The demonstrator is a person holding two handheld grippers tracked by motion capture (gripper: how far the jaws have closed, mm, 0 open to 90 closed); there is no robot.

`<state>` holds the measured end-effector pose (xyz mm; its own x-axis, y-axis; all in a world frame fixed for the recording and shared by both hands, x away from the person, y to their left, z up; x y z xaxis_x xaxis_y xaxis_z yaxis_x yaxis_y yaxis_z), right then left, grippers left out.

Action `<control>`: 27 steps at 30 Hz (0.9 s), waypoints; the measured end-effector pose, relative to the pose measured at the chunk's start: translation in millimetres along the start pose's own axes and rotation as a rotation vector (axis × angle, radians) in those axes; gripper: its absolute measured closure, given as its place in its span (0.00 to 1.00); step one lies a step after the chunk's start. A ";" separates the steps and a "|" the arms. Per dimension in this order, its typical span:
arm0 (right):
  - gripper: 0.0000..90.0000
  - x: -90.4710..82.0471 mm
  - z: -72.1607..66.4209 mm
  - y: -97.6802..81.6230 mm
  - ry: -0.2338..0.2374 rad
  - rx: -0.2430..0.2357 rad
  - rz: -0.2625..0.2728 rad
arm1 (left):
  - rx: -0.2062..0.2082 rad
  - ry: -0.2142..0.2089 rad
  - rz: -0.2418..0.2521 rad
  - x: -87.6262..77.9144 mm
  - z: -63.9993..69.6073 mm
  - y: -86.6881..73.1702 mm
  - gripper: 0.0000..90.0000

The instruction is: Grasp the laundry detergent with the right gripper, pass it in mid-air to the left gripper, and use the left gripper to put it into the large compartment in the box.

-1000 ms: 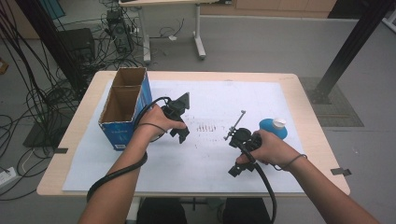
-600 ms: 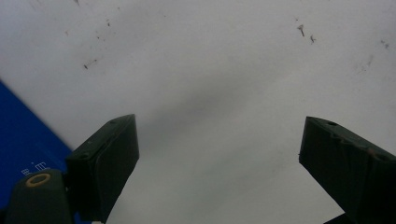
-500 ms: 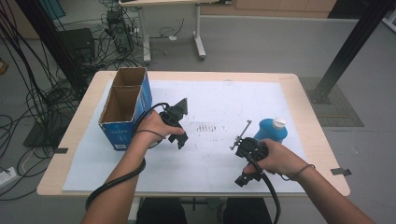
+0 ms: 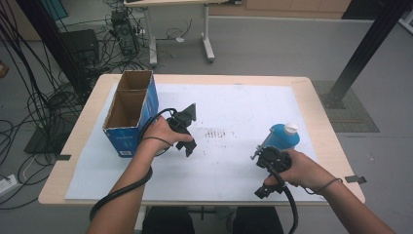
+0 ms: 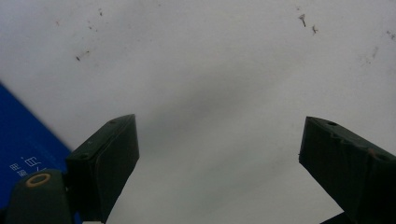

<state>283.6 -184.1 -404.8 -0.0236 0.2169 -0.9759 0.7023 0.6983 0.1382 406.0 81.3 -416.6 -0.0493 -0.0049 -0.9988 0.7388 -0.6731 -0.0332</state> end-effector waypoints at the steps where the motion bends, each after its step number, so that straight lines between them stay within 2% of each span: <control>1: 0.07 -0.5 1.1 -2.1 -0.002 0.002 0.000 | 0.001 -0.001 -0.003 0.4 0.9 -0.2 0.14; 9: 0.07 -3.6 6.3 -14.6 -0.004 0.015 0.004 | 0.008 -0.012 -0.012 1.5 3.6 -2.0 0.14; 27: 0.07 -12.7 22.9 -44.8 -0.013 0.080 0.012 | 0.004 -0.015 -0.019 -0.2 8.6 -9.6 0.14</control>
<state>268.7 -233.8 -402.5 -0.0057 0.2155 -0.9765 0.7570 0.6390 0.1366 393.2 81.5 -415.7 -0.0737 -0.0034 -0.9973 0.7351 -0.6760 -0.0520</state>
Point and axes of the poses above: each handheld gripper's, and its own axes: x roughly forward along the jaws, y roughly out of its top, z roughly to its right, the point moved 5 cm from there along x, roughly forward along the jaws, and after that the axes turned 8 degrees about x, right-handed, at the moved point
